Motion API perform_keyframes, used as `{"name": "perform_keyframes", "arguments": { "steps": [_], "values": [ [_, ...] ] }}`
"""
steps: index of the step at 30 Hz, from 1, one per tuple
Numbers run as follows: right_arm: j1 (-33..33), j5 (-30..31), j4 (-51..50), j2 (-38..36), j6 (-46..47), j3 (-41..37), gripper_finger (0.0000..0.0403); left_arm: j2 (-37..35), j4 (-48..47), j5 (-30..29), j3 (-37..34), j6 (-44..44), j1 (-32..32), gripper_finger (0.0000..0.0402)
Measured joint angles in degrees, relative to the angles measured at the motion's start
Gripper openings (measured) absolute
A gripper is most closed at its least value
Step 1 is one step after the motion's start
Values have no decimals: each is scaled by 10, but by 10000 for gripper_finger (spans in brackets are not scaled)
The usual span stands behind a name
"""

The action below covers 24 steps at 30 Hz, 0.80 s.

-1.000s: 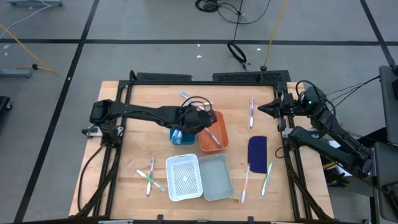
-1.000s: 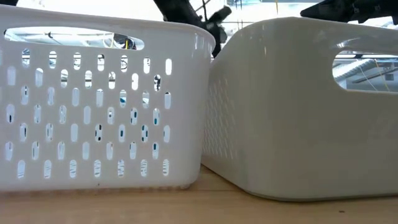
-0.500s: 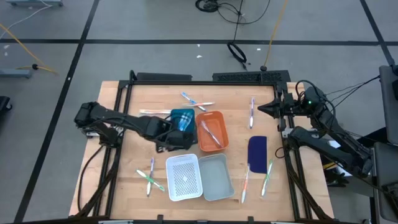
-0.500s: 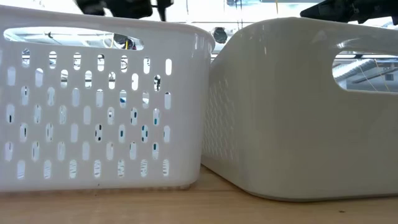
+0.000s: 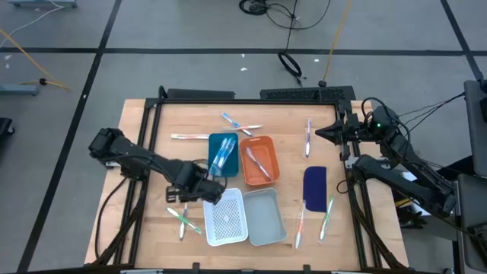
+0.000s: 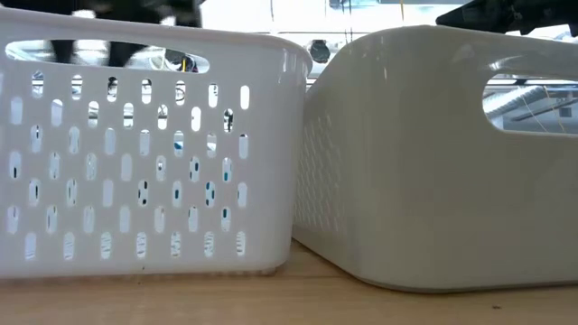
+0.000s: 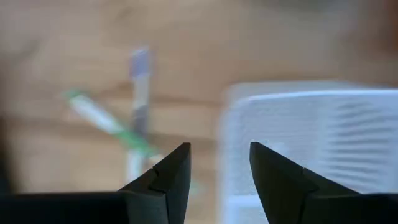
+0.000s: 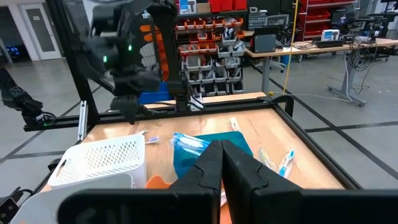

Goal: Pick & Place Toothbrushes
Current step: Put the violet toothbrush into the orange bin

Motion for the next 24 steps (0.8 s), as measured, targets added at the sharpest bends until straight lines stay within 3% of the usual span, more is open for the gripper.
{"name": "perform_keyframes", "arguments": {
  "steps": [3, 9, 17, 24],
  "values": [
    [0, 0, 0, 0, 0, 0, 0, -7, -2, 46, -40, -26, -16, 166],
    [0, 0, -1, 0, 0, 0, 0, -45, 62, 30, -121, -72, -48, 166],
    [0, 0, -5, 0, 0, 0, 0, -91, 237, 18, -275, -86, -64, 166],
    [0, 1, -6, 1, 9, 0, 0, -101, 263, 32, -335, -96, -64, 165]
  ]
}}
